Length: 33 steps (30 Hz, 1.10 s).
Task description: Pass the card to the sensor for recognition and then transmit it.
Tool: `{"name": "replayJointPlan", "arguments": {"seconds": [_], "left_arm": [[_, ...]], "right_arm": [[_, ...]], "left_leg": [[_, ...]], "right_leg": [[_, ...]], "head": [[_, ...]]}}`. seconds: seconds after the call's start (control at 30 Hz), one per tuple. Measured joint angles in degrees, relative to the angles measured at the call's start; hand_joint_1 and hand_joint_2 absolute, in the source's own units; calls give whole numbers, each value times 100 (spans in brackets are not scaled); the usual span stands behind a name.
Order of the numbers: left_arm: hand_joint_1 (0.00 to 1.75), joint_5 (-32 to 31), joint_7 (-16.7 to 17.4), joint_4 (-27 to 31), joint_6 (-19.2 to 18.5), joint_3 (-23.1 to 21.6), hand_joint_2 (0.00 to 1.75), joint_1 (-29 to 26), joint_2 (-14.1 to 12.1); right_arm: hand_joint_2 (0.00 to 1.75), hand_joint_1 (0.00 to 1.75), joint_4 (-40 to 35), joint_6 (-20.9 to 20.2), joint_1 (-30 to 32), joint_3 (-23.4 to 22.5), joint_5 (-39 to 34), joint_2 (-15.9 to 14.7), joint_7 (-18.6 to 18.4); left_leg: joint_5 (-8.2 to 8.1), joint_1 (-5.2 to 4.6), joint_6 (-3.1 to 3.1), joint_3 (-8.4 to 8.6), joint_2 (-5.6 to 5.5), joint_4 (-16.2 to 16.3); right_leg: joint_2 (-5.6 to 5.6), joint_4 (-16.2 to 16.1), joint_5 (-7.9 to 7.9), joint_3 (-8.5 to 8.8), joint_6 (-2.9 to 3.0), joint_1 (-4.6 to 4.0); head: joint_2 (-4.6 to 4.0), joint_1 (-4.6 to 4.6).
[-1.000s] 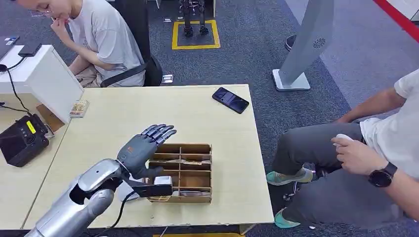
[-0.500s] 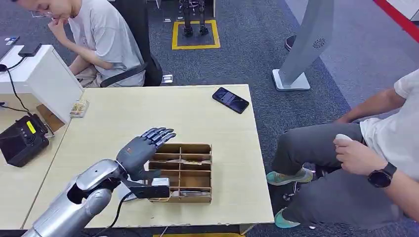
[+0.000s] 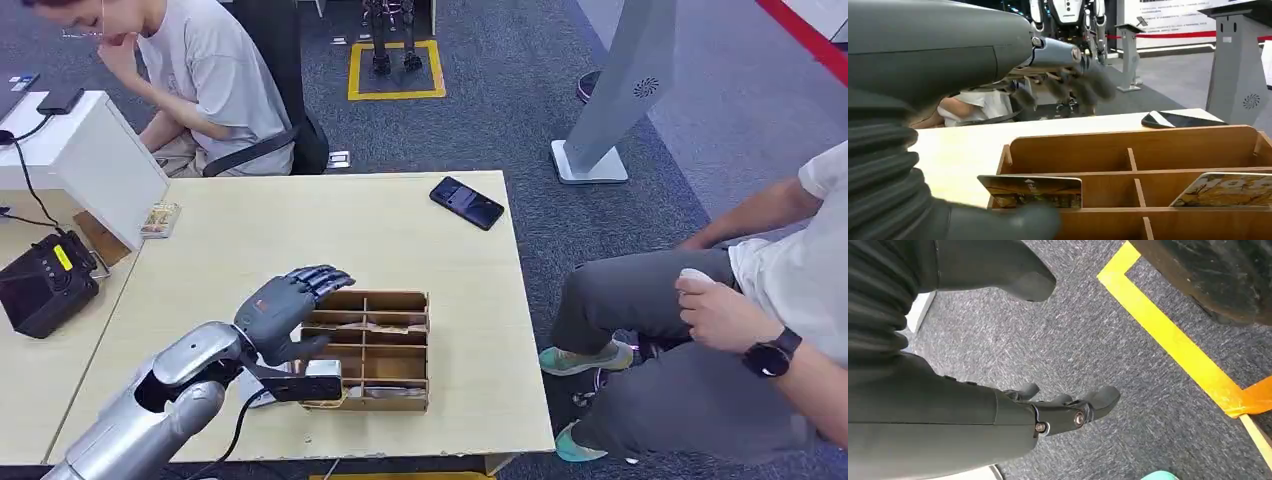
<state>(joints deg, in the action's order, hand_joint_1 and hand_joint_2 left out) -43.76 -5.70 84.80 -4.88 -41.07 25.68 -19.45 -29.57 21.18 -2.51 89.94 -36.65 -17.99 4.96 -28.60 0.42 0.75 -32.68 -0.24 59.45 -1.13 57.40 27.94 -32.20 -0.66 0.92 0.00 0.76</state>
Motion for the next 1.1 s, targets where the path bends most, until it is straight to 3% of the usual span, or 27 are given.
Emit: {"name": "replayJointPlan", "arguments": {"seconds": [0.07, 0.1, 0.17, 0.2, 0.23, 1.1], "left_arm": [[171, 13, 0, 0, 0, 0, 175, 0, 0], [147, 15, 0, 0, 0, 0, 175, 0, 0], [147, 17, 0, -2, 0, 0, 175, 0, 0], [131, 17, 0, -2, 0, 0, 175, 1, 2], [175, 17, 0, -2, 0, 0, 175, 1, 2], [175, 50, -50, -4, -6, 0, 175, 15, 0]], "right_arm": [[175, 0, -7, 0, -4, 0, -4, 0, 9], [175, 0, -13, 4, -5, 0, -11, 0, 20], [175, 0, -22, 13, -8, -2, -11, 0, 39], [175, 0, -33, 15, -11, -2, -11, 0, 46], [175, 0, -55, 15, -12, -7, -13, -2, 48], [175, 0, -562, 212, -92, -317, 72, -160, 184]], "left_leg": [[0, 0, 0, 0, 0, 0], [0, 0, 0, 0, 0, 0], [0, 0, 0, 0, 0, 0], [0, 0, 0, 0, 0, 0], [0, 0, 0, 0, 0, 0], [0, 0, 0, 0, 0, 0]], "right_leg": [[0, 0, 0, 0, 0, 0], [0, 0, 0, 0, 0, 0], [0, 0, 0, 0, 0, 0], [0, 0, 0, 0, 0, 0], [0, 0, 0, 0, 0, 0], [0, 0, 0, 0, 0, 0]], "head": [[0, 0], [0, 0], [0, 0], [0, 0], [0, 0], [0, 0]]}}
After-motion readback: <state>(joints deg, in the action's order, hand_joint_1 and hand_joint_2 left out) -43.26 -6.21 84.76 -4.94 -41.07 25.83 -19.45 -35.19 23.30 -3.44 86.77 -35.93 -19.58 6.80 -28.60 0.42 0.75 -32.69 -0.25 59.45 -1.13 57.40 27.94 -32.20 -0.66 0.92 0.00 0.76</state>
